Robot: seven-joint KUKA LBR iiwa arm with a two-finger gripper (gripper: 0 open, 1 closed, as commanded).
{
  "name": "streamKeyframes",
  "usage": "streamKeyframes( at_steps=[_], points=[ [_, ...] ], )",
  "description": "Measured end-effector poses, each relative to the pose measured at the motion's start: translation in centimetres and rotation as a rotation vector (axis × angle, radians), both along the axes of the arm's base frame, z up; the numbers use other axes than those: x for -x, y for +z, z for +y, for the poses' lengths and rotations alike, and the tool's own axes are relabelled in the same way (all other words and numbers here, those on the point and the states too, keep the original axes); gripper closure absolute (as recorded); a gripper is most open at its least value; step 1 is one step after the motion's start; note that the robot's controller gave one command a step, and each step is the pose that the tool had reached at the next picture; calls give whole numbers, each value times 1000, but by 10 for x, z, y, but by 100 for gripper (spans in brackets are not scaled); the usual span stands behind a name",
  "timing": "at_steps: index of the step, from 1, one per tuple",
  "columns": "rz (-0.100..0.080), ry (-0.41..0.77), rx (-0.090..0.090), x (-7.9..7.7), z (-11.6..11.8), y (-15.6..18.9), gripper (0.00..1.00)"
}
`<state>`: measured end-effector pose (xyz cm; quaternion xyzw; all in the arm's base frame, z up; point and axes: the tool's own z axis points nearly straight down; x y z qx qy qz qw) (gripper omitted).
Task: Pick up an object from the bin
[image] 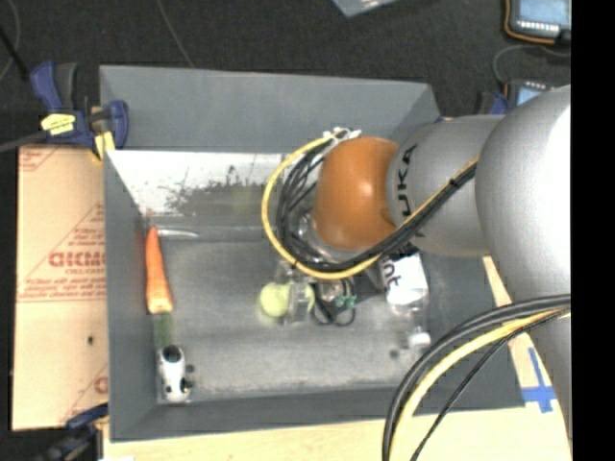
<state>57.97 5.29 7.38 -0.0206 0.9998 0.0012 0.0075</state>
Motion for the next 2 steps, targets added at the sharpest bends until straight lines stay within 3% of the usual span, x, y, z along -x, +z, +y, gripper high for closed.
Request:
streamKeyframes(
  at_steps=[1,2],
  points=[
    [0,-1,0,0,0,0,100],
    [-3,2,0,-15,-8,106,100]
  ],
)
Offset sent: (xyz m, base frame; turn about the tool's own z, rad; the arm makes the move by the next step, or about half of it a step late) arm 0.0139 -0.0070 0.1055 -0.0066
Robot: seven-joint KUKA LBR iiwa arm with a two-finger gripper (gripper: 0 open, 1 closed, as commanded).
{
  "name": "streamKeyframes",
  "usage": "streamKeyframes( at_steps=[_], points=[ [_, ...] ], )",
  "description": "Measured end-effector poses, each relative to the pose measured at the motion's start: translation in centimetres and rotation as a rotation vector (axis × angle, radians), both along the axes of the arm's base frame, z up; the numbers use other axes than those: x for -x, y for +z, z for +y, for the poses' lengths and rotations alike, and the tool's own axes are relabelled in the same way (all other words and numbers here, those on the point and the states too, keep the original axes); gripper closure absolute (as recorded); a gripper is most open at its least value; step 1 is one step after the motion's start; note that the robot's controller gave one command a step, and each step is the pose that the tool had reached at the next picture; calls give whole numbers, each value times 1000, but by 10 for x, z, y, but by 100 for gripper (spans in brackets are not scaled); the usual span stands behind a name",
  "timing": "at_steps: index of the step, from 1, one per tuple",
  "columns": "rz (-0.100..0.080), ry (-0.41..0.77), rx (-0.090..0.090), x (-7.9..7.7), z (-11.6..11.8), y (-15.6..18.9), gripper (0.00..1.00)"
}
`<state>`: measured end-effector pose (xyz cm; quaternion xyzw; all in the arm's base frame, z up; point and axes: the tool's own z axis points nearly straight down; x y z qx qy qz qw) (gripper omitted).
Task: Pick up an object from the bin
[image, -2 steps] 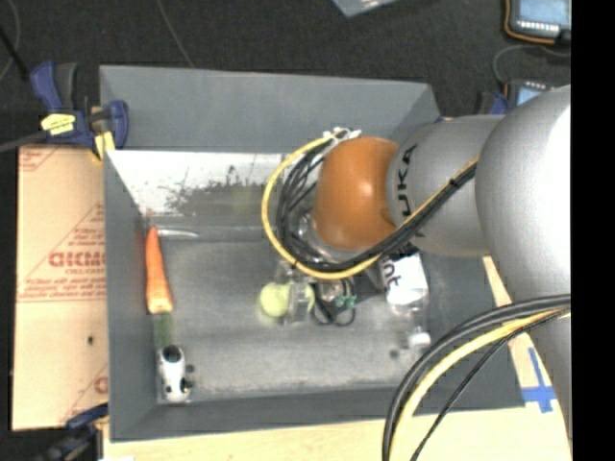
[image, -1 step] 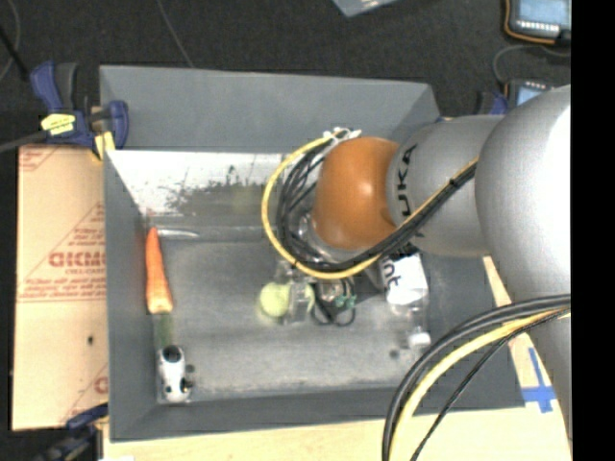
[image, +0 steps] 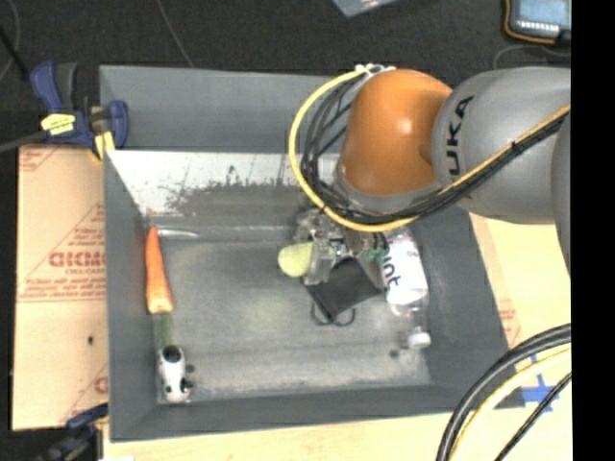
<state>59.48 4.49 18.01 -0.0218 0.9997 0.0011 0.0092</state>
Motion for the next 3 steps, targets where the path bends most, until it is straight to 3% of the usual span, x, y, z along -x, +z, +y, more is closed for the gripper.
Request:
streamKeyframes(
  at_steps=[1,2,3],
  points=[
    [0,0,0,0,0,0,100],
    [9,-18,-1,1,3,32,100],
    [-10,15,1,4,-4,209,100]
  ],
)
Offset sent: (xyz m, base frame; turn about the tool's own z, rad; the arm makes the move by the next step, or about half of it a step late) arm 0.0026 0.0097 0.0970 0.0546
